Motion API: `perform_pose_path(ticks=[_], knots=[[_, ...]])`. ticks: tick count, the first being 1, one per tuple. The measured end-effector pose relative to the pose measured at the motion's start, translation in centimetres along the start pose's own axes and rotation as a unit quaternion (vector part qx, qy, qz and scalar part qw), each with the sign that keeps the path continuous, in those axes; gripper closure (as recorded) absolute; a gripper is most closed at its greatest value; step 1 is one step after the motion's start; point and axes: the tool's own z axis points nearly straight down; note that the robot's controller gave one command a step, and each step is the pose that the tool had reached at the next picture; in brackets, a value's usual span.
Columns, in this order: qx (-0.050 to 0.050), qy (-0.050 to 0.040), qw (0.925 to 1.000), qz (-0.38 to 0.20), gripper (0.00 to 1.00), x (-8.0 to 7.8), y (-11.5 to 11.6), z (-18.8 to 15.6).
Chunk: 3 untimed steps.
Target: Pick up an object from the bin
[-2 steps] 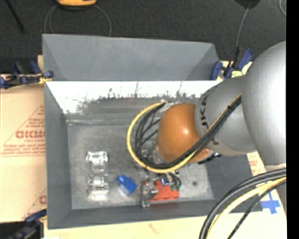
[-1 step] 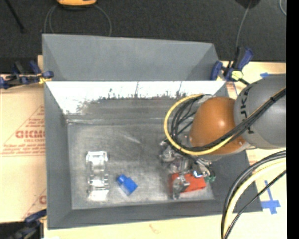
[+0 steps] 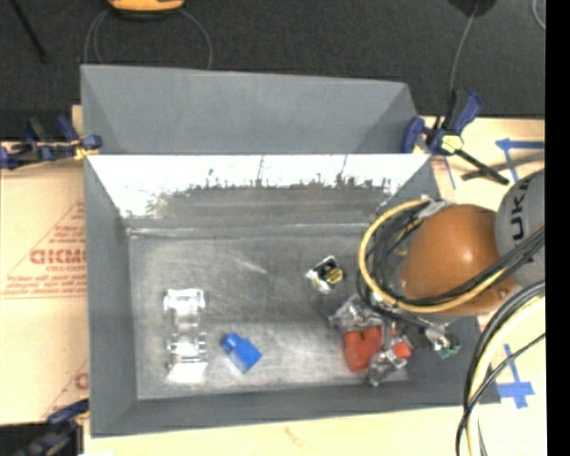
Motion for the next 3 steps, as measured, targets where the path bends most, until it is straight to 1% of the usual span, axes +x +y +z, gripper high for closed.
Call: perform_pose_path(ticks=[1,2,3], knots=[[-0.001,0.0028,1.0,0.001,1.0,0.1,0.0,0.0],[-0.004,0.011,0.9951,-0.099,1.0,-0.5,-3.5,-16.3],[-0.002,0.0106,0.9988,-0.048,1.0,-1.5,-3.7,-30.2]])
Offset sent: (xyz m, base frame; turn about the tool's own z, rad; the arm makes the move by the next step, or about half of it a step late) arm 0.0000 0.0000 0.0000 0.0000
